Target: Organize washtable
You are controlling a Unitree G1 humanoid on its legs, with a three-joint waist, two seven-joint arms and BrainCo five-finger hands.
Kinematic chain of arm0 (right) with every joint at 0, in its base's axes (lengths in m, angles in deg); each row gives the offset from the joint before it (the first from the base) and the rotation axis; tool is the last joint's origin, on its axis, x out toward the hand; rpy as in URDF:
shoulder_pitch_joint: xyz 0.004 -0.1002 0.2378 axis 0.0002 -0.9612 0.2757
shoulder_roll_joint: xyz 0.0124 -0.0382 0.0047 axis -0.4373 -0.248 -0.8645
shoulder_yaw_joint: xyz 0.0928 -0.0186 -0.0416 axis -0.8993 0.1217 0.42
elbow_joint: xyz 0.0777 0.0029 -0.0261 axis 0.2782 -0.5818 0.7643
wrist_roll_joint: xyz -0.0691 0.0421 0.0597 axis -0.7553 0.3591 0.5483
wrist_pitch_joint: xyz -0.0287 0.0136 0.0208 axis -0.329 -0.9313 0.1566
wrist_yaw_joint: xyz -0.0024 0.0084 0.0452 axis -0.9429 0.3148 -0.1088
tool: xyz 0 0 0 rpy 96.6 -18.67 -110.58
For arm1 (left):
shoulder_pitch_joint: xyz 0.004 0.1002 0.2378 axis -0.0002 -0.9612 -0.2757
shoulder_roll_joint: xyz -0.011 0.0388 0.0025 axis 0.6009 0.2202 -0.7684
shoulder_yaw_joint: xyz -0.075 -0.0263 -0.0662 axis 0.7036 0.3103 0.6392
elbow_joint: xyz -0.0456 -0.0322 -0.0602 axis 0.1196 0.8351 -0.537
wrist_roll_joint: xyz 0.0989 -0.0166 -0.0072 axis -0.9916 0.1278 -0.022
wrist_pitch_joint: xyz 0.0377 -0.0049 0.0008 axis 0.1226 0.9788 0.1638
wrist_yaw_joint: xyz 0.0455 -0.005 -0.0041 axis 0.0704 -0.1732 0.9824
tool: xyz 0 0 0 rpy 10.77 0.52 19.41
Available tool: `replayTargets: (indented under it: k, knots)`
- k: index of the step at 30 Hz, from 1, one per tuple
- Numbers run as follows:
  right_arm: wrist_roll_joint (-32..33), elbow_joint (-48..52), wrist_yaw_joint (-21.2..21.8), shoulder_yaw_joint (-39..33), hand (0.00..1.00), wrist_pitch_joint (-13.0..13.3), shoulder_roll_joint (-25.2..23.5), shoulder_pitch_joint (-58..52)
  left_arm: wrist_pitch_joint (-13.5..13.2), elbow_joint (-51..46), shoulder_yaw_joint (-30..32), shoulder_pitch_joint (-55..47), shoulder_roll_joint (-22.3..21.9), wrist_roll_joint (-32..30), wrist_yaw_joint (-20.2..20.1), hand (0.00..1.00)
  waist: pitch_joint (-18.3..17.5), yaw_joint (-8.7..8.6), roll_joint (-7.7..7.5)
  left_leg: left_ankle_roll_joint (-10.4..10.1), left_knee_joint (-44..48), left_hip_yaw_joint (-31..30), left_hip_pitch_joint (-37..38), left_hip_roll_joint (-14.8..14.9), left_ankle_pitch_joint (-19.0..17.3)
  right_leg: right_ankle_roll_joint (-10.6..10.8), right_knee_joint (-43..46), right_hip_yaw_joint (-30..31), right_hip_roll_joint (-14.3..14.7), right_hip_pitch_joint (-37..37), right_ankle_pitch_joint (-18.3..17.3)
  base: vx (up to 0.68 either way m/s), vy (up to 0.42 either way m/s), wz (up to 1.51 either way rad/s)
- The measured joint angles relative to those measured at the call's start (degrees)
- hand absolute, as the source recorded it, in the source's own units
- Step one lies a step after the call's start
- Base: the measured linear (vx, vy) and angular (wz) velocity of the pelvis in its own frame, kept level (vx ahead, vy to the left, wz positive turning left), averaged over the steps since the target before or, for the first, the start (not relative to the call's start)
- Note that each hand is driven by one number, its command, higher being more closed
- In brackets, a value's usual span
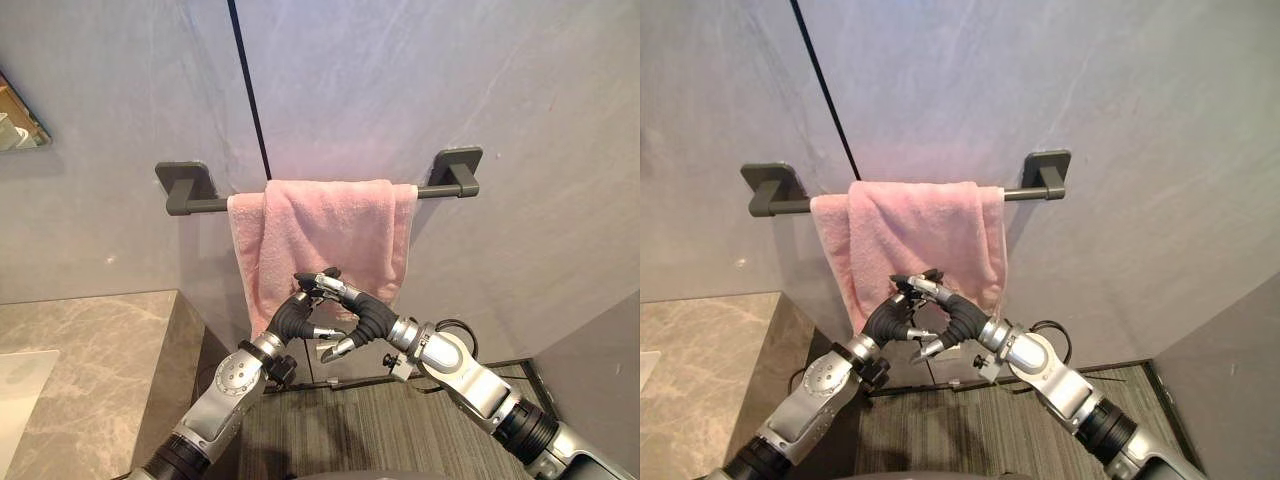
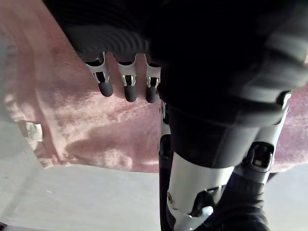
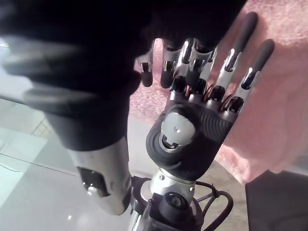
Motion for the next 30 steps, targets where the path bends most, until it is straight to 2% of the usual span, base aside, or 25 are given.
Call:
replayTargets:
  k: [6, 11, 16, 21, 30]
  knots:
    - [-2.2, -3.8, -0.2, -1.6, 0.00, -0.5, -4.7, 0.0, 0.0, 2.6, 2.4, 0.0, -1.7, -2.7, 0.3, 0.00, 0.2, 0.21, -1.19, 0.0, 0.2, -0.1, -0.3, 0.0, 0.0, 0.0, 0.0, 0.0, 0.0, -0.2, -0.1, -0.01, -0.002, 0.00]
    - [-2.7, -5.3, -0.7, -3.8, 0.00, -0.7, -6.6, 0.1, 0.0, 3.0, 4.6, 0.0, -2.9, -4.3, 1.2, 0.00, 0.2, 0.57, -1.39, 0.0, 0.4, -0.1, -1.0, 0.0, 0.0, 0.0, 0.4, 0.0, -0.1, -1.0, -0.1, -0.01, -0.003, 0.00]
    - [-2.5, -7.5, -2.4, -7.9, 0.00, -2.3, -8.2, 0.1, -0.1, 4.2, 6.7, 0.0, -4.0, -4.5, 1.7, 0.00, 0.1, 1.06, -1.54, 0.0, 0.6, -0.2, -1.1, 0.0, 0.0, 0.0, 0.6, 0.0, -0.1, -1.0, -0.1, 0.00, 0.000, 0.00]
    - [5.6, -10.2, -2.6, -14.4, 0.00, -4.3, -8.1, -1.1, -1.7, 4.2, 12.1, 0.0, -4.2, -4.4, 3.3, 0.00, 0.1, 1.34, -1.81, 0.0, 0.8, -0.5, -1.1, 0.0, 0.0, 0.0, 0.8, -0.2, -0.1, -0.8, -0.1, -0.03, -0.007, 0.02]
    - [6.4, -10.2, -2.6, -18.8, 0.00, -4.6, -8.7, -1.1, -2.1, 4.2, 12.5, -0.1, -4.8, -4.4, 3.8, 0.00, -0.3, 1.31, -2.37, 0.0, 0.8, -0.5, -1.0, 0.0, 0.1, 0.0, 0.5, -0.2, -0.1, -0.6, 0.0, 0.00, -0.001, 0.00]
